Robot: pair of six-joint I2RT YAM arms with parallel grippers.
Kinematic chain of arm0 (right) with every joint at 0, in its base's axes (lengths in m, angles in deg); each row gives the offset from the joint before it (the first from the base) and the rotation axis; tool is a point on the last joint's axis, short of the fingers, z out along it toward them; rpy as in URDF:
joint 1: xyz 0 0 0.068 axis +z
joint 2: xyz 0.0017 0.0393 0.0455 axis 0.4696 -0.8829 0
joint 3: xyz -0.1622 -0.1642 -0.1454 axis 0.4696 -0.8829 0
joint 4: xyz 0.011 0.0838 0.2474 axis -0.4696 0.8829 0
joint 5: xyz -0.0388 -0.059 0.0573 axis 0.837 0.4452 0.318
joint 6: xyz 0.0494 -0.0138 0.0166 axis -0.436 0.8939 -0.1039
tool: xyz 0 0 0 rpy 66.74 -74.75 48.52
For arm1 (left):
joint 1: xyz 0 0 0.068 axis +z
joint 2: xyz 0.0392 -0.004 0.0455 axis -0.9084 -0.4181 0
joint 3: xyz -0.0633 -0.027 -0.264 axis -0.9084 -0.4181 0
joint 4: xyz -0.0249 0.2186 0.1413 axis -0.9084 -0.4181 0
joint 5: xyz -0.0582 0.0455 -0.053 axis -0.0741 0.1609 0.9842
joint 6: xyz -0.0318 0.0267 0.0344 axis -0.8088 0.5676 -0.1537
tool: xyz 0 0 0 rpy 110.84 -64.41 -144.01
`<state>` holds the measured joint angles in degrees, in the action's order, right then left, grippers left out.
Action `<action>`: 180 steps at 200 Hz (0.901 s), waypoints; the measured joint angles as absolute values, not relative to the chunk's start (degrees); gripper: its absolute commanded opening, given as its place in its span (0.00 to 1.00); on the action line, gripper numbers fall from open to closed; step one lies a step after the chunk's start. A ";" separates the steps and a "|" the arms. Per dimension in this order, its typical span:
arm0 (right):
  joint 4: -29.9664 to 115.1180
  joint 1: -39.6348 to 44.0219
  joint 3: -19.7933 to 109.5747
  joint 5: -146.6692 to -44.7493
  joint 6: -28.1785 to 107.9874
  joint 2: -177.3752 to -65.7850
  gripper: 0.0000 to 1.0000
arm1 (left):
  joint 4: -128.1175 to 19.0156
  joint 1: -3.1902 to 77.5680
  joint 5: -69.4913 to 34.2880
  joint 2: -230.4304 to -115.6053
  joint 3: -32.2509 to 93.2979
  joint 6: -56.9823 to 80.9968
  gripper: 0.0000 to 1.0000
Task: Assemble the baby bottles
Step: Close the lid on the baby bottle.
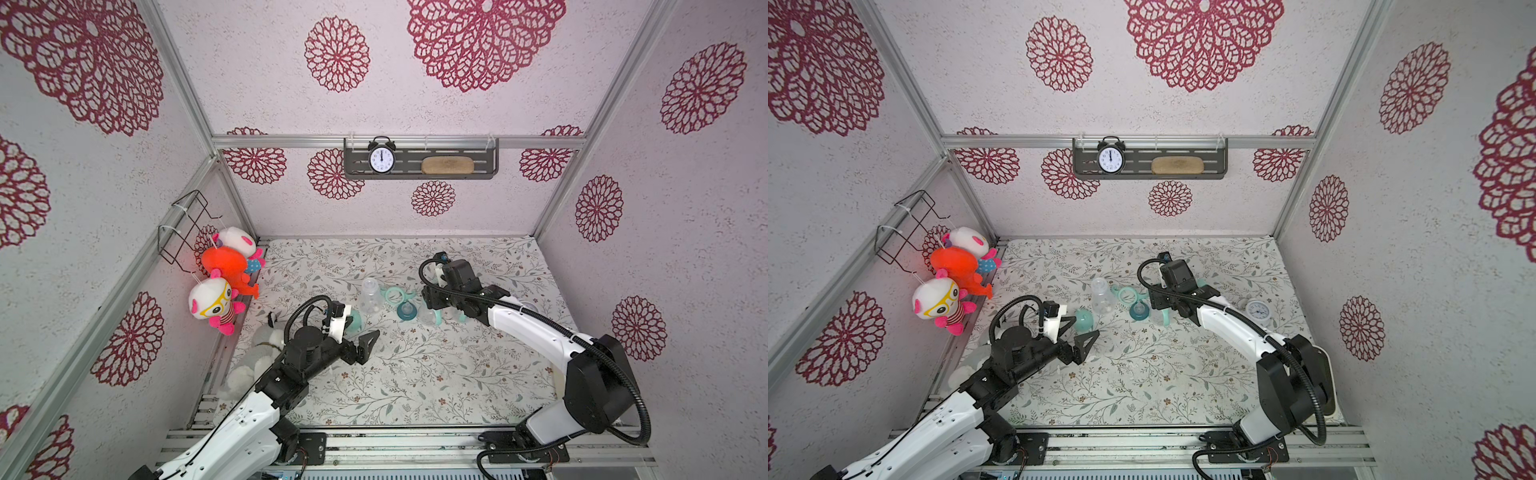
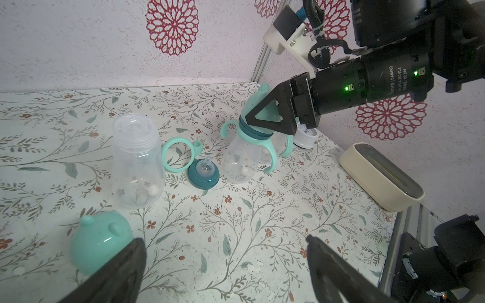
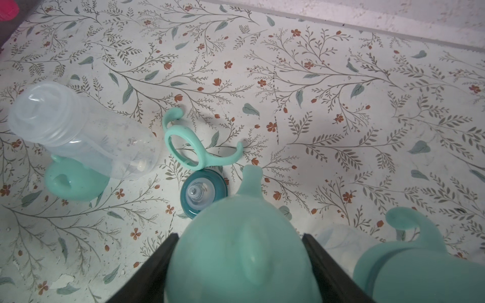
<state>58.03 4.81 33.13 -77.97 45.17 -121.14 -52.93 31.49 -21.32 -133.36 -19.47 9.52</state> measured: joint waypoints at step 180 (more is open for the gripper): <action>57.92 5.77 32.74 -75.81 44.73 -121.71 0.71 | -52.86 31.49 -21.30 -133.49 -19.47 9.52 0.98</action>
<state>57.92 5.77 32.74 -75.81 44.73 -121.71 -52.86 31.49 -21.30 -133.49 -19.47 9.52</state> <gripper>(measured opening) 0.715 0.976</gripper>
